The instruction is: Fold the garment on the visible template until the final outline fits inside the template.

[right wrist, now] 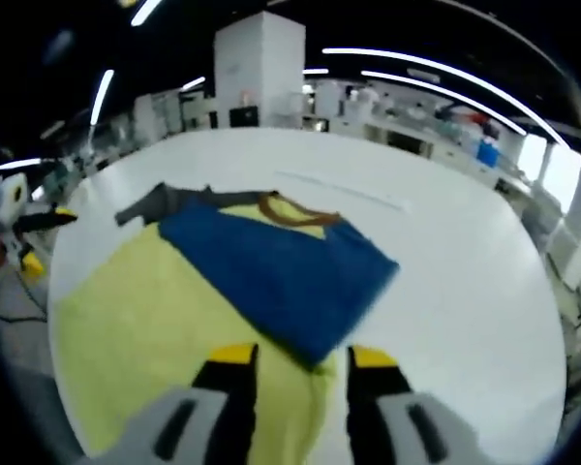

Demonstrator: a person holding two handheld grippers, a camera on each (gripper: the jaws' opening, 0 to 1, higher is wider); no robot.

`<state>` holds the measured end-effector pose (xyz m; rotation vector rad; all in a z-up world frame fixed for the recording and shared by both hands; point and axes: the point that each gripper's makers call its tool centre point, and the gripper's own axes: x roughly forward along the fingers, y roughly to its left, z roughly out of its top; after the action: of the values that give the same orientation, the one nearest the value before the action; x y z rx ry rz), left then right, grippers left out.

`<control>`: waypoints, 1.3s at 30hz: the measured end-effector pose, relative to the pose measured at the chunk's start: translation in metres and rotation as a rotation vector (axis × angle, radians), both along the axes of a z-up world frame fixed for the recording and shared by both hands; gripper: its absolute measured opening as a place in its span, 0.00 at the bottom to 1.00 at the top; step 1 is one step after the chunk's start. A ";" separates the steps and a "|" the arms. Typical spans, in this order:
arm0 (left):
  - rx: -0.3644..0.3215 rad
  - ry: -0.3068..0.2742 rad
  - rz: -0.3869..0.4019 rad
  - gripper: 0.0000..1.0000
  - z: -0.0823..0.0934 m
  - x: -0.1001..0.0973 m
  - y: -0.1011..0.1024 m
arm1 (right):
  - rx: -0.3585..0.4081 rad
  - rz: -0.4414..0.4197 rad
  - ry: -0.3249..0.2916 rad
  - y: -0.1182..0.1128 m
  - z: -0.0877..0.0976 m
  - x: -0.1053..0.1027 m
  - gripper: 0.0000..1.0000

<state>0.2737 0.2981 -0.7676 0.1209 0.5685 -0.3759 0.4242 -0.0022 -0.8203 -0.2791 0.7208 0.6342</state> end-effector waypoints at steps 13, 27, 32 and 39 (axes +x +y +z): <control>-0.027 -0.014 0.003 0.56 -0.014 0.049 0.001 | -0.042 -0.020 -0.053 -0.007 -0.006 0.003 0.15; -0.049 0.023 0.066 0.34 -0.043 0.097 0.008 | -0.080 -0.005 -0.082 -0.007 -0.009 0.004 0.10; -0.037 0.041 0.080 0.31 -0.055 0.110 0.012 | -0.090 -0.008 -0.087 -0.008 -0.010 0.003 0.08; -0.039 0.060 0.093 0.27 -0.065 0.123 0.014 | -0.133 0.009 -0.122 -0.003 -0.006 0.007 0.05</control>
<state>0.3966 0.3124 -0.8329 0.0453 0.6235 -0.3013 0.4311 -0.0056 -0.8258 -0.4398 0.6459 0.5736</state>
